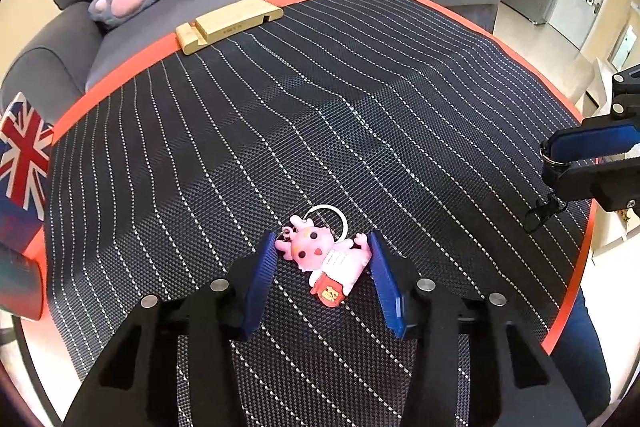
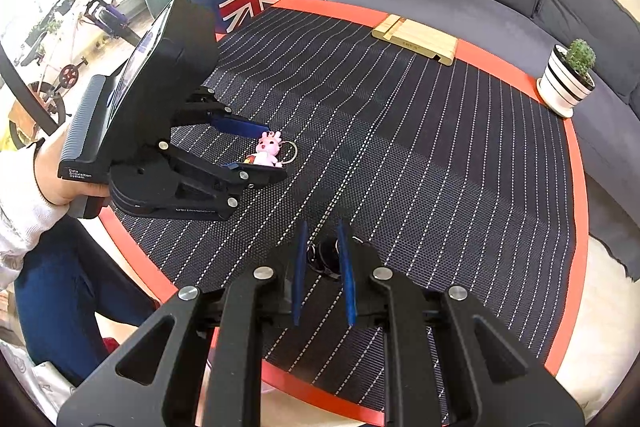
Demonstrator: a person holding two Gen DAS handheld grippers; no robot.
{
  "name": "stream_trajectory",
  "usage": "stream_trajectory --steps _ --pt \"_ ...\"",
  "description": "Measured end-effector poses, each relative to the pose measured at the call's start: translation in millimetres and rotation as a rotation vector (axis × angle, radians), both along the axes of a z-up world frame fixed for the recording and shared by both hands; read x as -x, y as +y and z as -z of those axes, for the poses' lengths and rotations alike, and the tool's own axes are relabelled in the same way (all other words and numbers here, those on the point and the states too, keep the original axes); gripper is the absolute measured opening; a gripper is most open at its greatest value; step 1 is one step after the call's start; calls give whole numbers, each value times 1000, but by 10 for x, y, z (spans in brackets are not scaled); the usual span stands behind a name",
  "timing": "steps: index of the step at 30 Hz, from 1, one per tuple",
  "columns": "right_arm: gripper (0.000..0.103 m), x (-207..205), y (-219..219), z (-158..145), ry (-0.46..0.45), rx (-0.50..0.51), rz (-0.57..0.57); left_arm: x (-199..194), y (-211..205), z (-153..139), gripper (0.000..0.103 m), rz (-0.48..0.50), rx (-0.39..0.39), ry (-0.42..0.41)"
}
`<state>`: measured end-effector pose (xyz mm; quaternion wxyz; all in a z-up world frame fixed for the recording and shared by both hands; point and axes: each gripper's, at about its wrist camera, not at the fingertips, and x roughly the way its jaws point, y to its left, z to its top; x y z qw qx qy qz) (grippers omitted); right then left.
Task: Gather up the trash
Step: 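Grasp the pink rabbit with the left gripper while the right gripper holds the black pouch, then carry the keychain over the pink bin and open both grippers to drop it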
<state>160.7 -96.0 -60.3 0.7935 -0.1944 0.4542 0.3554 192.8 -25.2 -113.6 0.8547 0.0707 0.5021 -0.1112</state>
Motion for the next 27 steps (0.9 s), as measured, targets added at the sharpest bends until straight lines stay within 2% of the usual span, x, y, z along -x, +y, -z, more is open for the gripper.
stream_trajectory --steps 12,27 --pt "15 107 -11 -131 -27 -39 -5 247 40 -279 46 5 29 -51" --pt "15 636 -61 -389 -85 -97 -55 1001 -146 -739 46 66 76 -149"
